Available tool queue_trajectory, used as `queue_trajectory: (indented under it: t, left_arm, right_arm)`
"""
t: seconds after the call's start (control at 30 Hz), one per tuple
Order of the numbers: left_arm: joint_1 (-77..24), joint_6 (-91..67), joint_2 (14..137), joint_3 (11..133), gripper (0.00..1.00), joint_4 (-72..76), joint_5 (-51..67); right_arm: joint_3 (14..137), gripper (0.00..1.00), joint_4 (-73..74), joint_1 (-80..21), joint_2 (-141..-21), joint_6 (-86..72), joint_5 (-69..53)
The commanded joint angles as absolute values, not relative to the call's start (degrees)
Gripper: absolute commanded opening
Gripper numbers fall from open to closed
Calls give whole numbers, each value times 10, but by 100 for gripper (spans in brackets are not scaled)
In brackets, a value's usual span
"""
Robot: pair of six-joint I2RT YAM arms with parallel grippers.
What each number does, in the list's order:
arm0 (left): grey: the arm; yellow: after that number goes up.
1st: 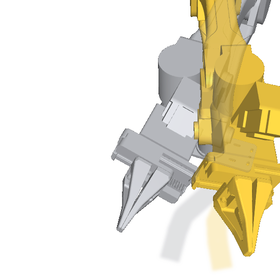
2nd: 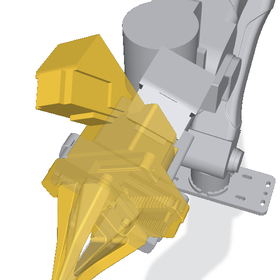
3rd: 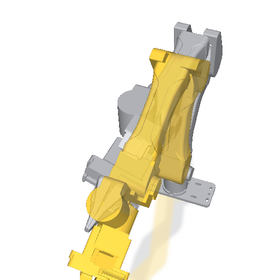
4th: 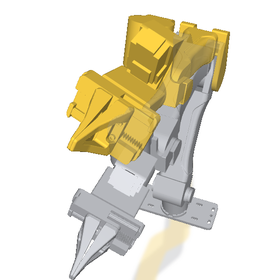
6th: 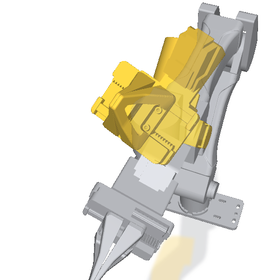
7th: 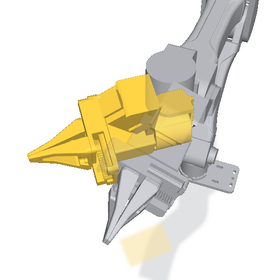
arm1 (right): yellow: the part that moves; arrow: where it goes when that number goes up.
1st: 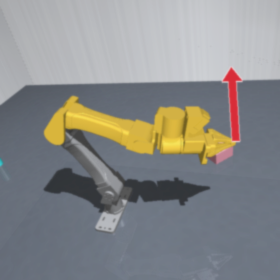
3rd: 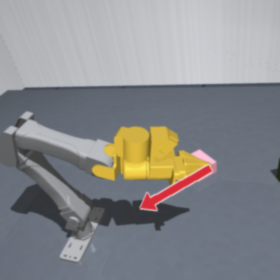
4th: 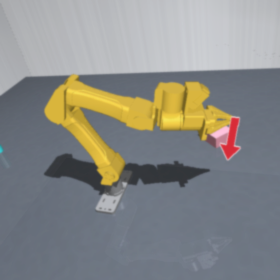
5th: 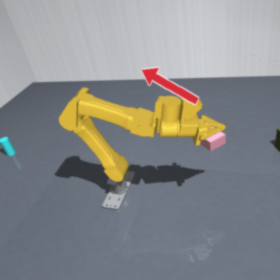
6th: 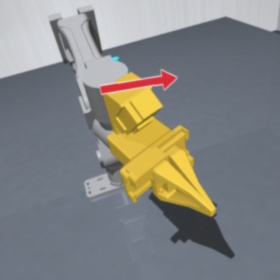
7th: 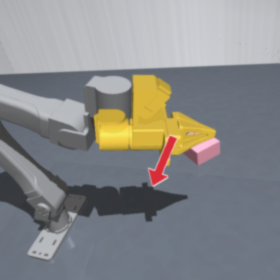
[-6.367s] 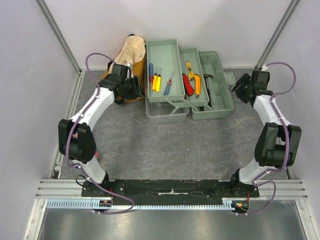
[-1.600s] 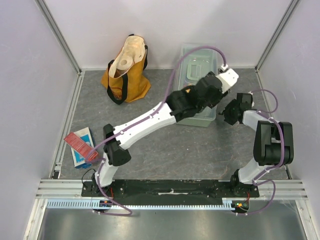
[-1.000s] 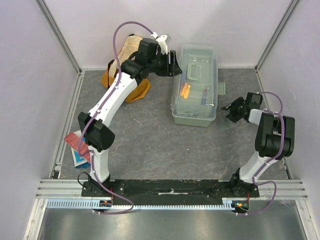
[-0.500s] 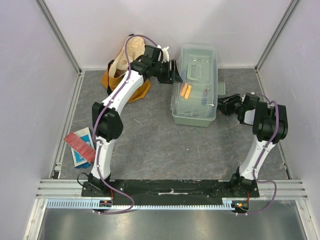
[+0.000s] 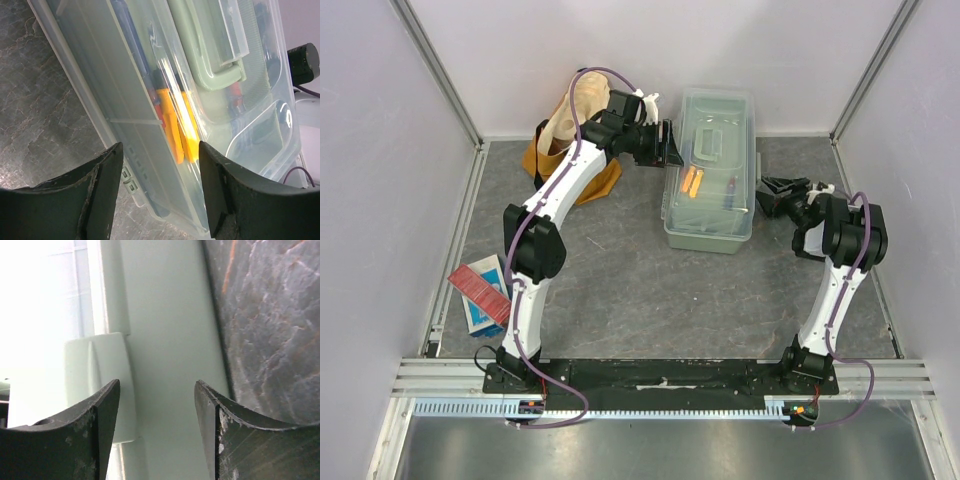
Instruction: Pack the tool kit
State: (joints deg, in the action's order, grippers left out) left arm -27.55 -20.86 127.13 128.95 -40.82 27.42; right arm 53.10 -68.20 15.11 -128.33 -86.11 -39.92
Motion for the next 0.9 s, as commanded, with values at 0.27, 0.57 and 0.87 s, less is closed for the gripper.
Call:
queue_trajectory:
  t: [0.27, 0.57, 0.87]
  left_arm:
    - [-278, -176, 1281, 1284, 66, -436, 286]
    - [-279, -177, 1283, 1279, 65, -437, 285]
    - [-280, -176, 1282, 1281, 64, -437, 278]
  right_arm:
    - [586, 81, -962, 114, -1295, -970, -417]
    - [614, 84, -983, 95, -1314, -982, -410]
    - [620, 79, -1006, 94, -1289, -1020, -396]
